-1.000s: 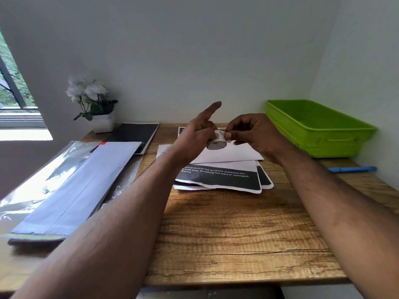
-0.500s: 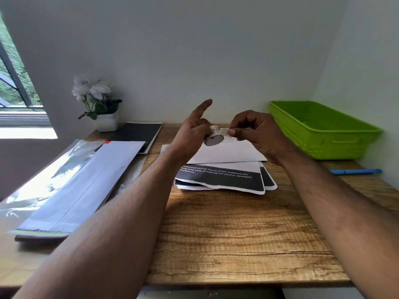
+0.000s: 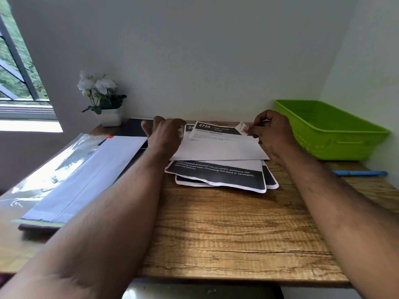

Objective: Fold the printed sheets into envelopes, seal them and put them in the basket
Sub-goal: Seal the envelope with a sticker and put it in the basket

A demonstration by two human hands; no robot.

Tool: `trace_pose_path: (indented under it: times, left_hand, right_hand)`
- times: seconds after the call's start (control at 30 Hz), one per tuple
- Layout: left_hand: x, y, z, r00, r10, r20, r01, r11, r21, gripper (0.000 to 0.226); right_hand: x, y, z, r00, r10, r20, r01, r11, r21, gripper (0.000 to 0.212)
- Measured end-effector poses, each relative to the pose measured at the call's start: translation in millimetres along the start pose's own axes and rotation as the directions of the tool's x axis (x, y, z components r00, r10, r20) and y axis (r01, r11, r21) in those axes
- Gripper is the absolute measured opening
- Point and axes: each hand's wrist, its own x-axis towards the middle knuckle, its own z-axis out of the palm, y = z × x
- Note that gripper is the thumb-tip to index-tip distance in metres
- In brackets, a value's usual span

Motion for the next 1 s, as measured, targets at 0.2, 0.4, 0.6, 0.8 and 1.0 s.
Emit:
trace_pose_path:
  times: [0.2,0.4,0.6,0.8,1.0]
  left_hand:
    - [1.1,33.8,-2.7,0.958,0.288,0.014,-0.288,0.958,-0.006,0.04]
    - [-26.7,85.0,17.1,0.834,0.406,0.374,-0.434,0.901,-0.01,0.051]
    - [-30.6,86.3,9.7,0.87,0.319,0.376,-0.351,0.936,0.019,0.056]
    - [-33.7,90.3,13.2,0.878,0.373,0.3,-0.351,0.928,-0.127,0.053]
    - [-36.2,94.8,21.2,0.821,0.33,0.466,-0.264,0.943,-0.204,0.064]
  right_hand:
    - [5.1,6.3,-5.8,0.992,0.06,-0.115,-0.068,0.996,-0.062,0.025]
    - [6.4,7.3,-15.5,0.982,0.115,-0.149,-0.13,0.988,-0.089,0.022]
    - [13.1,17.2,-17.3,0.97,0.158,-0.187,-0.183,0.976,-0.122,0.022]
    - [12.3,24.3,-17.9,0.974,0.187,-0.13,-0.21,0.959,-0.191,0.014]
    - [13.3,26.9,-10.9,0.977,0.165,-0.135,-0.199,0.935,-0.295,0.028]
